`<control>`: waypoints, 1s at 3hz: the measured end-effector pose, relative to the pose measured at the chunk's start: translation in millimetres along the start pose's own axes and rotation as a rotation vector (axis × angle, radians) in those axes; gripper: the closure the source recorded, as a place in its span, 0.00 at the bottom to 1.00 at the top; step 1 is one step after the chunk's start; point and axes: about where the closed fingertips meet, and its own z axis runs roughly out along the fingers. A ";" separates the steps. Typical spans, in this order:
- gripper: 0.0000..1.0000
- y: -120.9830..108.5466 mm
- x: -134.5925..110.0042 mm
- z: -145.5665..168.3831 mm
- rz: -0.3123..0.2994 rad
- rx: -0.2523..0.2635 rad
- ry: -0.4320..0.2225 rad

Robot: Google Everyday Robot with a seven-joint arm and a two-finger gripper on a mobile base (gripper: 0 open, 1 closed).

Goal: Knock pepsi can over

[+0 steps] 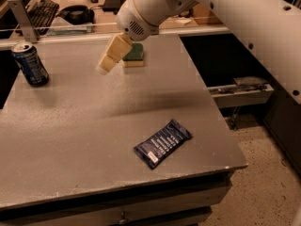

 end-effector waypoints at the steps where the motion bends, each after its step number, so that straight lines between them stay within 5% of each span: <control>1: 0.00 -10.7 -24.8 39.2 0.001 -0.016 -0.091; 3: 0.00 -47.9 -78.3 140.7 0.054 -0.018 -0.341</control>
Offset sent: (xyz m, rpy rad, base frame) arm 0.0860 0.1451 -0.0287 0.3586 -0.0194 0.0333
